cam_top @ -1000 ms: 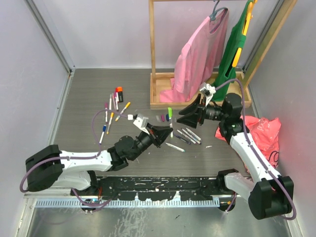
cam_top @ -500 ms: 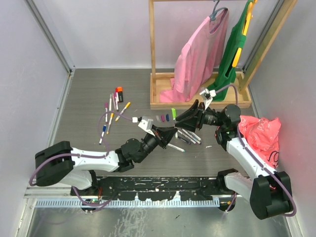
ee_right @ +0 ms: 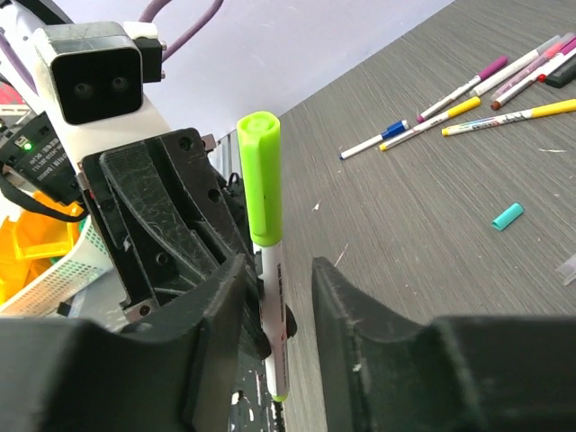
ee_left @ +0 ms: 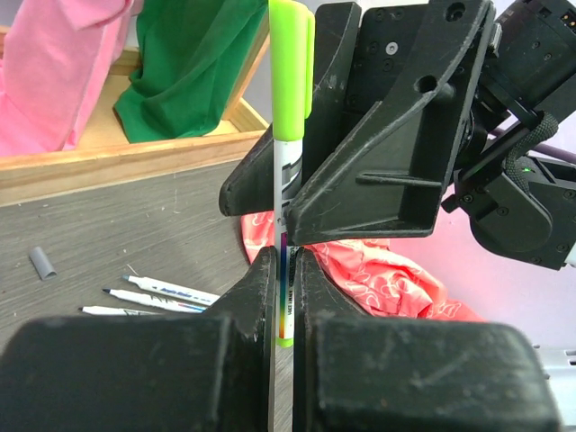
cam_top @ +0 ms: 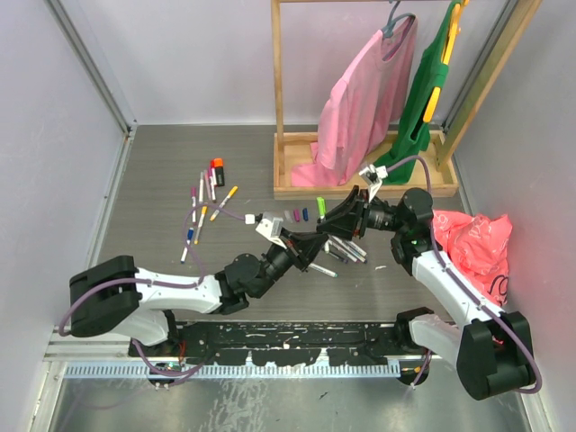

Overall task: Open the pen caps
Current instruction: Pick up the pen from the center of the board.

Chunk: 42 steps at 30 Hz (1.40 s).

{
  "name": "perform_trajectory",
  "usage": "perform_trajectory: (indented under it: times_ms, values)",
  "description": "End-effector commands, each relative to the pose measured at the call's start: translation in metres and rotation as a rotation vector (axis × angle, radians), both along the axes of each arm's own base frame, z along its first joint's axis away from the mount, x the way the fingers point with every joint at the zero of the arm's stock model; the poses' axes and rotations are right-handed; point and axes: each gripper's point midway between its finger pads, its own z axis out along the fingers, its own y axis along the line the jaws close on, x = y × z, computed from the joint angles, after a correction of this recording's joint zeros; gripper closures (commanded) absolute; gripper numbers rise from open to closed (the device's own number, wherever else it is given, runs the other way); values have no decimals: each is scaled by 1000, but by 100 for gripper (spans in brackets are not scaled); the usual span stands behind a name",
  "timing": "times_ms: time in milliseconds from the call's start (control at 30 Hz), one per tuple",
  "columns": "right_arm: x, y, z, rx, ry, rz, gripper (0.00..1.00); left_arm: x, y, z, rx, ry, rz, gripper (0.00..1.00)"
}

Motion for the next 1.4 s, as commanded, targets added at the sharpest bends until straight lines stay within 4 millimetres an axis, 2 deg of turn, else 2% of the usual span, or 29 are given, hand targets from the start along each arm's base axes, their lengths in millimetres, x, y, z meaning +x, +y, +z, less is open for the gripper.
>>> perform_trajectory:
  times_ms: [0, 200, 267, 367, 600, 767, 933, 1033, 1167, 1300, 1367]
  values:
    - [2, 4, 10, -11, -88, 3, 63, 2, -4, 33, -102, -30, 14, 100]
    - [0, 8, 6, -44, -112, 26, 80, 3, -3, 34, -106, -26, 19, 100]
    - [-1, 8, 7, -51, -119, 32, 90, 1, -4, 33, -100, -31, 11, 92]
    - [0, 7, 8, -69, -126, 35, 99, -5, -4, 32, -87, -48, -23, 73]
    - [-1, 3, 12, -91, -135, 57, 99, -23, 6, 28, -24, -124, -98, 41]
    - [-11, 0, 10, -109, -169, 138, 100, -31, 31, 44, -29, -197, -141, 24]
    - [-24, -1, 9, -99, -178, 239, 99, -26, 44, 63, -50, -179, -295, 7]
    - [-27, -1, 8, -95, -178, 265, 99, -27, 46, 80, -73, -181, -405, 4]
    - [-29, -1, 7, -90, -176, 287, 99, -21, 42, 92, -85, -160, -442, 5]
    - [-30, -1, 6, -88, -170, 295, 99, -14, 29, 96, -69, -137, -471, 12]
    - [-30, -1, 6, -88, -168, 297, 99, -11, 22, 95, -70, -121, -486, 20]
